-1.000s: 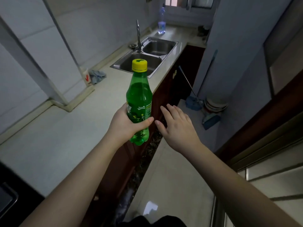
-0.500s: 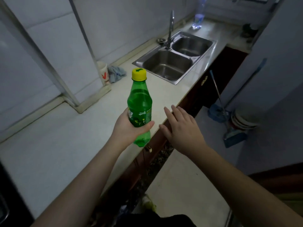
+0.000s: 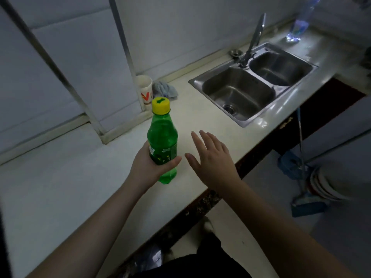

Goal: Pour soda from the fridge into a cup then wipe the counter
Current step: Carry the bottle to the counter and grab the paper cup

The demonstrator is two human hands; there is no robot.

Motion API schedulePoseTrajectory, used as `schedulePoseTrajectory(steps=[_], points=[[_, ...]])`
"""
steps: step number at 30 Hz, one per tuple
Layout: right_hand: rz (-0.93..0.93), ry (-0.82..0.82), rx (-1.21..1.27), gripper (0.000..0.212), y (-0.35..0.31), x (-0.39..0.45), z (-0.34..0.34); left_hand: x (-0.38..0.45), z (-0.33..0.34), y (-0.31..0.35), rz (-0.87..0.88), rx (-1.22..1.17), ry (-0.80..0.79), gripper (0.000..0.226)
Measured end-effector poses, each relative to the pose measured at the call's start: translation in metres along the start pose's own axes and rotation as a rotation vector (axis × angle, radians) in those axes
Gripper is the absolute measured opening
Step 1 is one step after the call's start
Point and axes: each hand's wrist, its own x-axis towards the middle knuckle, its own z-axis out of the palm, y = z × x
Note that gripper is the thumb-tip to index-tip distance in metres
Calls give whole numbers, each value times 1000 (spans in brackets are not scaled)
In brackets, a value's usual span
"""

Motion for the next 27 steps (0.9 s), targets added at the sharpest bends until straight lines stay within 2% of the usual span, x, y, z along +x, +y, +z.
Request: schedulePoseTrajectory(steps=[4,9,13,15,19,27], points=[[-111,-45,35,74,18,52,15,32,5,-2,-100,-82,101,80],[-262,-51,47,66,29,124,25,62,1,0,-214,-153,253,65],[-389,-101,45,68,30,173,31,68,-7,-3,-259,-174,438,75],[-432,-117,23,68,26,195,35,69,-10,-5,-277,-171,524,67],[-477,-113,22,67,13,236,47,74,-15,-7,-295,-167,633,57],[-468,-86,52,64,-11,311,66,91,-14,-11,-280,-134,709,54]])
